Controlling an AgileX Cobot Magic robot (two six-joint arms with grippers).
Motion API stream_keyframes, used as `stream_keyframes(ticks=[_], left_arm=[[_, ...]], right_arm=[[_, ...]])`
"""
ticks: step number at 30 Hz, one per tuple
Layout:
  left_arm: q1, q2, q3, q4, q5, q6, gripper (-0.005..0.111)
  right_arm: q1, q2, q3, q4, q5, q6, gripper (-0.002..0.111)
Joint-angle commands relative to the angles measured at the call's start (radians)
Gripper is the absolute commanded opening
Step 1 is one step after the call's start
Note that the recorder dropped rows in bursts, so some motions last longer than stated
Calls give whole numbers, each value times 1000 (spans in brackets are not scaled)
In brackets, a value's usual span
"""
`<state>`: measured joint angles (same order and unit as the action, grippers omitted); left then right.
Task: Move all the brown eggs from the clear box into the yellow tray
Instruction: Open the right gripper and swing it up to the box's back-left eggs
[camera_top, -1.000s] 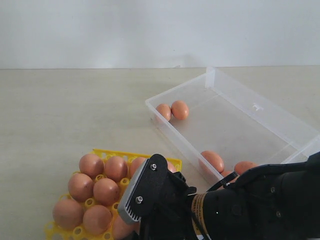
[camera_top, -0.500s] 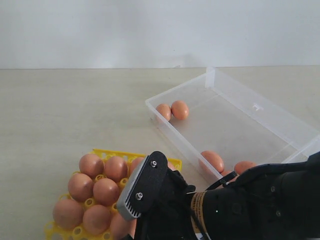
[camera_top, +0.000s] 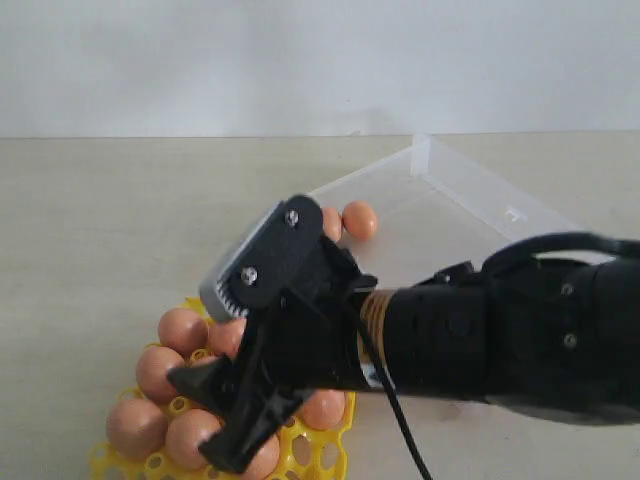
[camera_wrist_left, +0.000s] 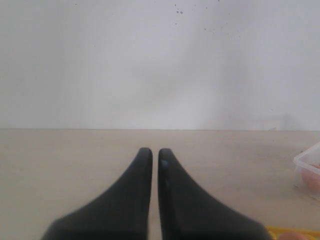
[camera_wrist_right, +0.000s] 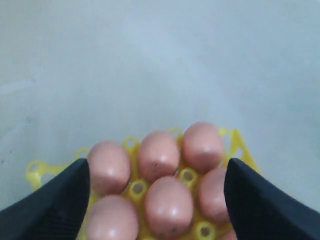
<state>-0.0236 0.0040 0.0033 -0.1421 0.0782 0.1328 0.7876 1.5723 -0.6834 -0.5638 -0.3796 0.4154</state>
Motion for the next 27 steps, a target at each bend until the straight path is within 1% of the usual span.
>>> stream_keyframes(ticks=[1, 2, 3, 4, 5, 6, 7, 8, 9, 10, 11, 12, 13, 14, 16, 17, 18, 23, 27], left_arm=[[1, -4, -3, -3, -3, -7, 4], [1, -4, -3, -3, -3, -7, 4], [1, -4, -3, -3, -3, -7, 4], [1, -4, -3, -3, -3, -7, 4], [1, -4, -3, -3, -3, -7, 4], [1, -4, -3, -3, -3, -7, 4], [1, -4, -3, -3, -3, -7, 4], [1, -4, -3, -3, -3, -7, 4], [1, -4, -3, -3, -3, -7, 4], [1, -4, -3, -3, -1, -7, 4], [1, -4, -3, -3, -1, -7, 4], [1, -4, -3, -3, -1, -7, 4], [1, -4, -3, -3, -1, -7, 4], [1, -4, -3, -3, -1, -7, 4], [1, -4, -3, -3, -1, -7, 4], [1, -4, -3, -3, -1, -7, 4], [1, -4, -3, -3, -3, -7, 4], [1, -4, -3, -3, -3, -7, 4], [1, -4, -3, -3, -3, -7, 4]], right_arm=[[0, -111, -114, 46, 219, -79, 55], [0, -121, -133, 46, 298, -89, 48], [-15, -131, -181, 46, 491, -114, 32], [-29, -133, -204, 43, 569, -115, 26], [-94, -133, -237, -6, 739, -101, 12], [-132, -133, -244, -40, 792, -67, 7], [-260, -130, -265, -146, 877, 37, 2], [-338, -123, -279, -186, 890, 71, 3], [-503, -93, -333, -197, 890, 79, 7], [-611, -48, -401, -139, 893, 56, 15], [-677, -6, -465, -16, 893, -2, 22], [-723, 58, -532, 156, 896, -164, 30], [-733, 109, -577, 287, 909, -330, 35], [-736, 176, -629, 486, 938, -467, 40], [-702, 288, -696, 792, 991, -761, 48], [-688, 333, -720, 878, 997, -818, 52], [-676, 376, -740, 943, 997, -830, 53], [-649, 490, -812, 968, 981, -855, 53], [-649, 568, -877, 1061, 971, -886, 53]])
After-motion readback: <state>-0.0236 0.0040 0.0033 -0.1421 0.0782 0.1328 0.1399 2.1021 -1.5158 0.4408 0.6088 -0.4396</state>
